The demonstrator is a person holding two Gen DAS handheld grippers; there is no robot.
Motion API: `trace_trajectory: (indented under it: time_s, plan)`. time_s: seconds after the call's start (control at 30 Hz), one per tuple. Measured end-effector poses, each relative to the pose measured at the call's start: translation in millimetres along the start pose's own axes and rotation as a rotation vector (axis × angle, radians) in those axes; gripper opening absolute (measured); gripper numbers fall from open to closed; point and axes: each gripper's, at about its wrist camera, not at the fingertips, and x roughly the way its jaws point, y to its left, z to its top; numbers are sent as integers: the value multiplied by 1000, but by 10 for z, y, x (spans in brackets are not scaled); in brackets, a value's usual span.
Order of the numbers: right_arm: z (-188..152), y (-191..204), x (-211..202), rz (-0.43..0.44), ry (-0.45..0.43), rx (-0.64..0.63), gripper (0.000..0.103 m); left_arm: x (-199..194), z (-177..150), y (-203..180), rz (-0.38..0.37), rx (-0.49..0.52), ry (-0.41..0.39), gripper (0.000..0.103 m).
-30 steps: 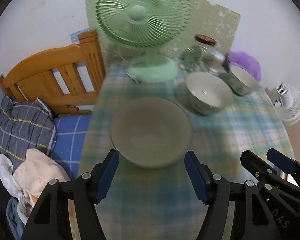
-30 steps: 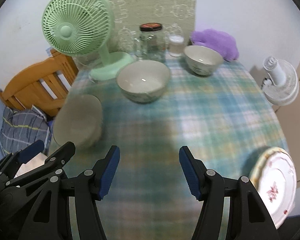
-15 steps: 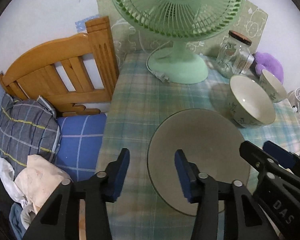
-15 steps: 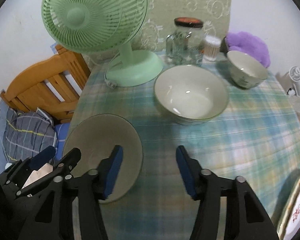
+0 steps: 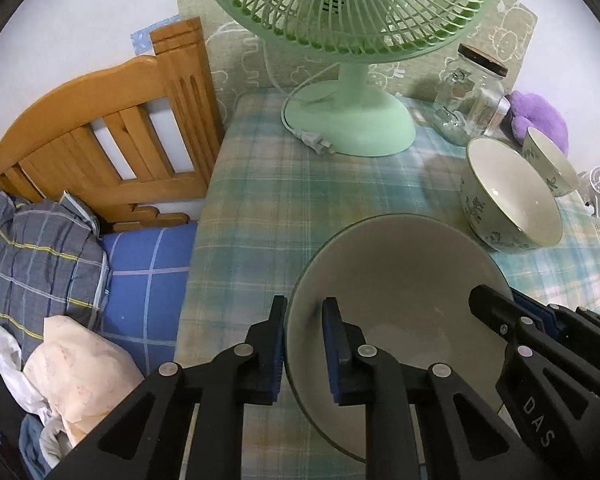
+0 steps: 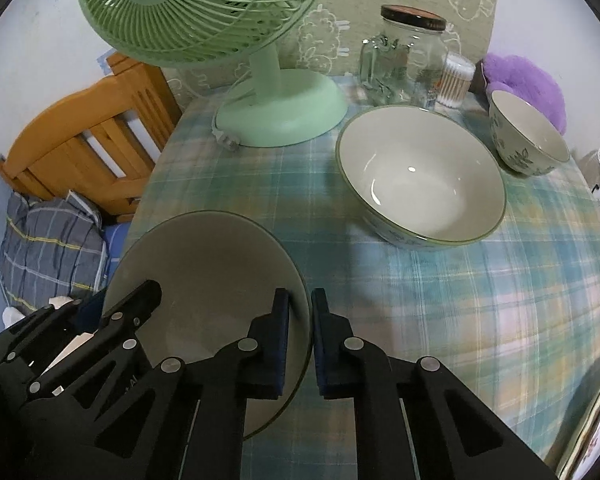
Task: Organize plates and bowls
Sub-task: 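Close both tools on the rim of the plain grey-beige bowl, then lift the plain bowl and carry it toward the plate stack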
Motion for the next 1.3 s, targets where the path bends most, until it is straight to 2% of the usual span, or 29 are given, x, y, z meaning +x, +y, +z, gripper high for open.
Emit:
trace_trajectory:
  time_s: [0.4, 0.7, 1.03, 1.3]
  plan:
    - [-142, -133, -177, -5, 10, 0, 13, -181, -174, -219, -9, 44, 1, 15]
    - [-395, -435, -449, -22, 23, 31, 13, -396, -385, -558, -27, 62, 3, 15]
    - [-657, -822, -798, -16, 16, 54, 13, -665, -571, -985, -7, 68, -19, 15]
    - [-871, -1117, -1091, -28, 6, 33, 13, -852, -822, -1336, -18, 65, -6, 15]
